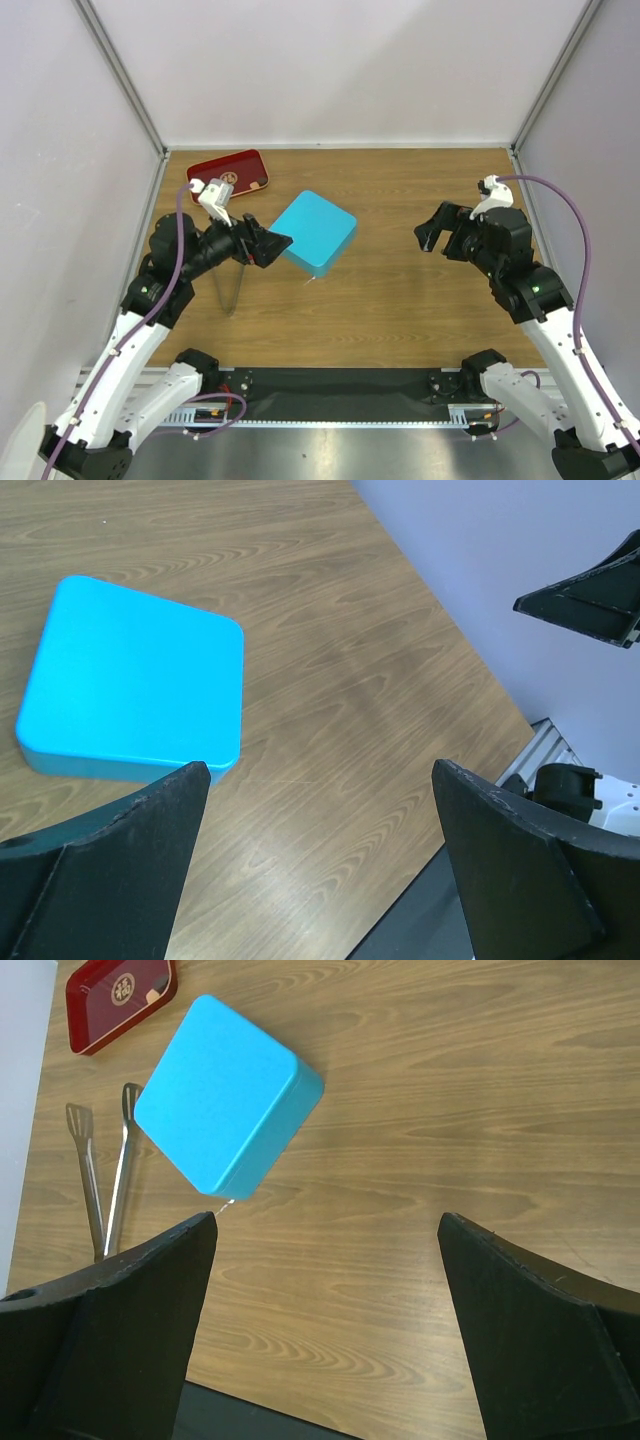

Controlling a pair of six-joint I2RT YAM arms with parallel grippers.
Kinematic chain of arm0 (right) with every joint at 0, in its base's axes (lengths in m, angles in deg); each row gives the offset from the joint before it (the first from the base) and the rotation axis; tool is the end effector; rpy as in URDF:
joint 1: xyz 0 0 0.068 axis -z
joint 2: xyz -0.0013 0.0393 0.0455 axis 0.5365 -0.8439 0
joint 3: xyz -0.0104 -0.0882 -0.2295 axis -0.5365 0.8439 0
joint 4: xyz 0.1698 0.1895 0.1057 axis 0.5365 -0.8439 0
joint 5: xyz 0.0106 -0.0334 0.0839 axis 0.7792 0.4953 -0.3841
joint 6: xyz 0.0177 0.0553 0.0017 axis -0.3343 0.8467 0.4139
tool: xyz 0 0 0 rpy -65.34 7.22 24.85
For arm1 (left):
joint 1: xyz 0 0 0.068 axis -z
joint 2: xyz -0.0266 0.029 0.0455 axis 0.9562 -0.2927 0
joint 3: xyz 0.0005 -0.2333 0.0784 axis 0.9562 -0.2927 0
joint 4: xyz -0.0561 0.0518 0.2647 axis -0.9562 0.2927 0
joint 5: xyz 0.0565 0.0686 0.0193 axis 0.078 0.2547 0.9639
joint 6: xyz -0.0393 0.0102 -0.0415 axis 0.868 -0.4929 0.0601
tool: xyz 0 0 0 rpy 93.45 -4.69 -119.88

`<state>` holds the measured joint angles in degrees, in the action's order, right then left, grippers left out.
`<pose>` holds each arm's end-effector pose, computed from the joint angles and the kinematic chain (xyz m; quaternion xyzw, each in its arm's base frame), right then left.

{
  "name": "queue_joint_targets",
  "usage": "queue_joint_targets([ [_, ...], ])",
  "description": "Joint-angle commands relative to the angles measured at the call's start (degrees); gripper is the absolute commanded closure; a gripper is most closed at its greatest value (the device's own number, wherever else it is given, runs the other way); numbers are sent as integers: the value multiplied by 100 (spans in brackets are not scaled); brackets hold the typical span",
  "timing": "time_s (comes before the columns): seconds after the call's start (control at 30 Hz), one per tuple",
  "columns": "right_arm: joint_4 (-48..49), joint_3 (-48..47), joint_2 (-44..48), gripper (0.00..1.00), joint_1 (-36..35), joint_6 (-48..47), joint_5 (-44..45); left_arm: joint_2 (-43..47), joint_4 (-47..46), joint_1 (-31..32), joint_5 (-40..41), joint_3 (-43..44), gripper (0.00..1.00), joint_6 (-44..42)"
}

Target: Pack the chocolate

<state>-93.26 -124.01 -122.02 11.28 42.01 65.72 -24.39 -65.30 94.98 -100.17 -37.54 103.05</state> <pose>0.1890 0.0713 0.3501 0.0392 0.8369 0.1980 0.5087 0.1869 -0.0932 0.3488 0.1169 0.7632 -0.3819 0.5079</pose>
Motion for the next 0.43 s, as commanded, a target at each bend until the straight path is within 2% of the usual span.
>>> queue_joint_targets([
  [0.0,76,-45,58,0,-10,14,99,53,-87,41,-79,118,0,-136],
  [0.4,156,-71,67,1,-19,-30,125,0,-105,33,-27,145,0,-171],
])
